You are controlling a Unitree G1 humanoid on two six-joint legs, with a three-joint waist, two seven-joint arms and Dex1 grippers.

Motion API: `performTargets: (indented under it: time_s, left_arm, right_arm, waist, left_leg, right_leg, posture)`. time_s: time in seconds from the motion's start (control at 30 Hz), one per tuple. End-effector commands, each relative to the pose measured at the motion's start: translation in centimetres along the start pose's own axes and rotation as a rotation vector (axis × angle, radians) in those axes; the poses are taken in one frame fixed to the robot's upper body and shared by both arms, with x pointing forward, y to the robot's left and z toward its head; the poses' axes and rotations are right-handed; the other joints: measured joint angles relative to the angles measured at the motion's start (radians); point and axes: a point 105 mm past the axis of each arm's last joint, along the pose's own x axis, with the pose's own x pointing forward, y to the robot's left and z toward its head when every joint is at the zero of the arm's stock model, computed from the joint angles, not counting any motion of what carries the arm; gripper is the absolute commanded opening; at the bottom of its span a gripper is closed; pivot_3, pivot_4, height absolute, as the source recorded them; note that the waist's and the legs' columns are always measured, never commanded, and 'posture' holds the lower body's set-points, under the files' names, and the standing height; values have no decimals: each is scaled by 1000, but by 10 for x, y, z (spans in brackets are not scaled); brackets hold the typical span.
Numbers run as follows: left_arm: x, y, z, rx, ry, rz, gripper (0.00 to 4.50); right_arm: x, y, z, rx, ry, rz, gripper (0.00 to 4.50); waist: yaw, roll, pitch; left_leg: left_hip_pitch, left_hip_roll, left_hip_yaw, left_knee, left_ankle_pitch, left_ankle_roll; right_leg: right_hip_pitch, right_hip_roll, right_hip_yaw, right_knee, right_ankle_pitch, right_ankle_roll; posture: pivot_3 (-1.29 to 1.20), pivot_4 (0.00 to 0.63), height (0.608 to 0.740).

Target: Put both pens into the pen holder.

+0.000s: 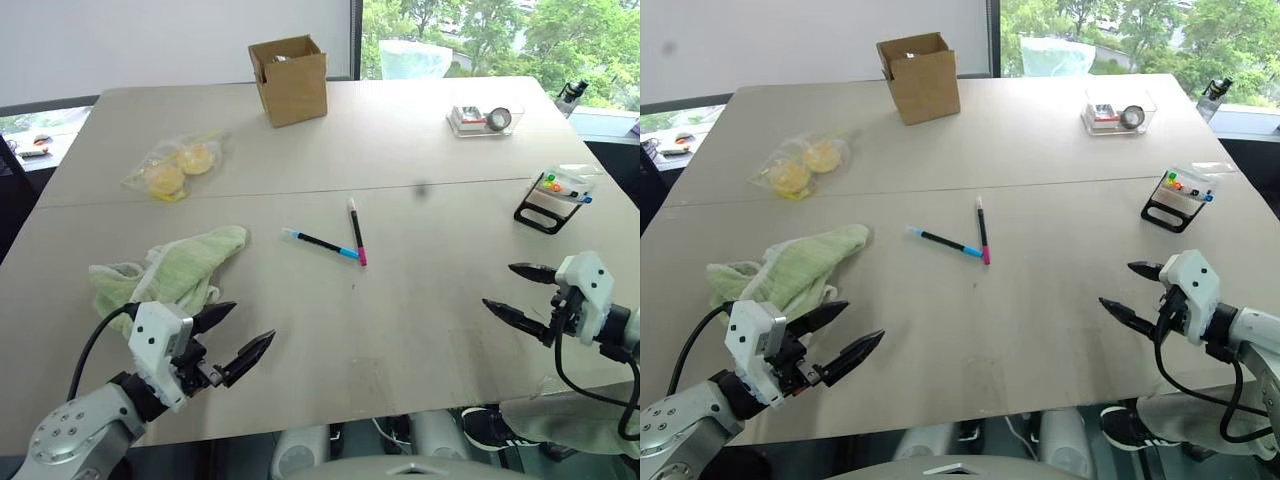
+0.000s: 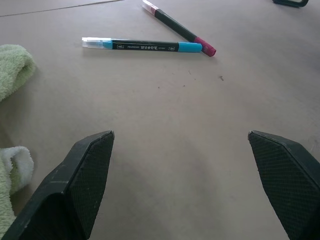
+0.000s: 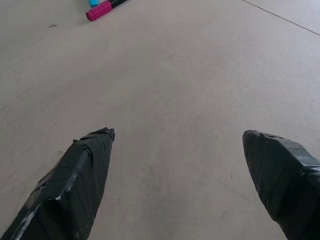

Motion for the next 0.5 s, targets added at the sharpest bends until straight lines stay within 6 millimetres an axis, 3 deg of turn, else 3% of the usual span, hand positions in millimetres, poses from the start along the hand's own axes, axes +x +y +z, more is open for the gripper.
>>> performTargets:
  time_s: [0.03,0.13,0.27,0.4,0.5]
  left_arm:
    - [5,-3,12,49,-53,-20,4500]
    - [19,-6,33,108,-138,-53,4500]
    - [25,-13,48,156,-174,-88,4500]
    - [26,-18,57,182,-194,-114,4500]
    - [23,-23,61,218,-198,-147,4500]
  right_arm:
    - [11,1,24,-4,-57,-15,4396]
    - [60,20,51,29,63,27,4396]
    - [100,33,92,110,74,127,4396]
    - [150,24,112,207,185,19,4396]
    - [183,32,128,256,224,-4,4396]
  waist:
    - [-1,0,0]
    - [-14,3,2]
    - [-15,0,0]
    - [-9,0,0]
    - [-7,0,0]
  left_leg:
    - [0,0,0,0,0,0]
    - [1,1,0,1,-1,2]
    - [4,1,-6,2,-1,2]
    - [2,-1,-6,3,-2,-7]
    - [1,-1,-6,3,1,-5]
  right_leg:
    - [0,0,0,0,0,0]
    - [0,0,0,0,0,0]
    - [-2,-7,-14,0,1,0]
    - [-3,-9,-17,-1,14,0]
    - [-3,-8,-18,0,14,-1]
  posture:
    - [0,150,740]
    - [0,150,740]
    - [0,150,740]
    - [0,150,740]
    - [0,150,740]
